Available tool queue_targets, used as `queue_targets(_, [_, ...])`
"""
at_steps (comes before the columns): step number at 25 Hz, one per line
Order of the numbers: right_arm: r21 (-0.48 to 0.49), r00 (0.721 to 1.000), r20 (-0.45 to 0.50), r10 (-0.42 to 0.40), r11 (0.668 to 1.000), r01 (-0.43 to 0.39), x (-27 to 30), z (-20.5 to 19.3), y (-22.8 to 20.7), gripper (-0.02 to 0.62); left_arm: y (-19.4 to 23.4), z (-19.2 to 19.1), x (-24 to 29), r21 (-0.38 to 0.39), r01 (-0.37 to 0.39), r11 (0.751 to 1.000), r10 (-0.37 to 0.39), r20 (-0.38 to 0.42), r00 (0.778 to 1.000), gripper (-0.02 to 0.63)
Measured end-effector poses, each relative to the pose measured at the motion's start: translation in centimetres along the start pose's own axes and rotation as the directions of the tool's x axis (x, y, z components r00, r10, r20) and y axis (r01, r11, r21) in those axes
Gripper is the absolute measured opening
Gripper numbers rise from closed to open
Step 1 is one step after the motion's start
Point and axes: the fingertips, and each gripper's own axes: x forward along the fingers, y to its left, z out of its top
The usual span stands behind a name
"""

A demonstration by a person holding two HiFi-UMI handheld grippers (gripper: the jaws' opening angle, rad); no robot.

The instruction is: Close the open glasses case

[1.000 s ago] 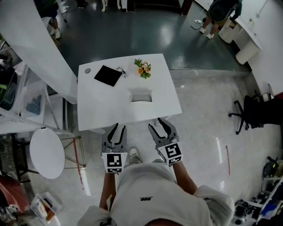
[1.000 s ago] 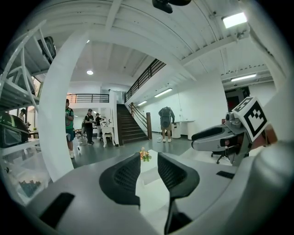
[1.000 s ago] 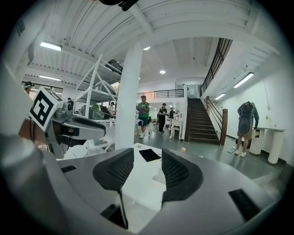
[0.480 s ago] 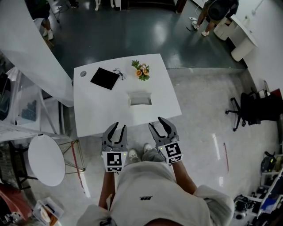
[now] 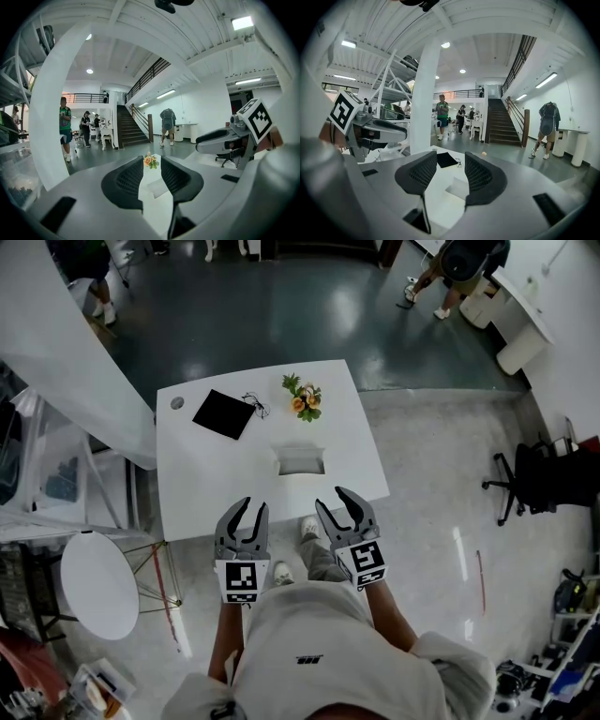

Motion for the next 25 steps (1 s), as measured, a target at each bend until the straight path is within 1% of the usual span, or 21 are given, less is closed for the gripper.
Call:
queue_targets(11, [-0.006, 0.996, 0.011, 0.092, 0.996, -0.092, 5.7, 1.3, -4.5, 0.186, 1.4, 1.5, 6.6, -0.011, -0.063, 0.998, 0.063, -0.006, 0.998, 0.130])
queue_targets(19, [-0.005, 0.986, 0.005, 0.169, 0.986, -0.169, 9.5, 1.6, -8.2, 0.181, 2.2, 2.2, 10.8, -0.025, -0.135, 0.991, 0.134, -0.033, 0.990, 0.130])
queue_targets(25, [0.000, 0.975, -0.010, 0.221, 0.975, -0.221, 11.9, 1.4, -10.8, 0.179, 2.0, 2.5, 13.9, -0.027, -0.175, 0.984, 0.173, -0.059, 0.983, 0.129])
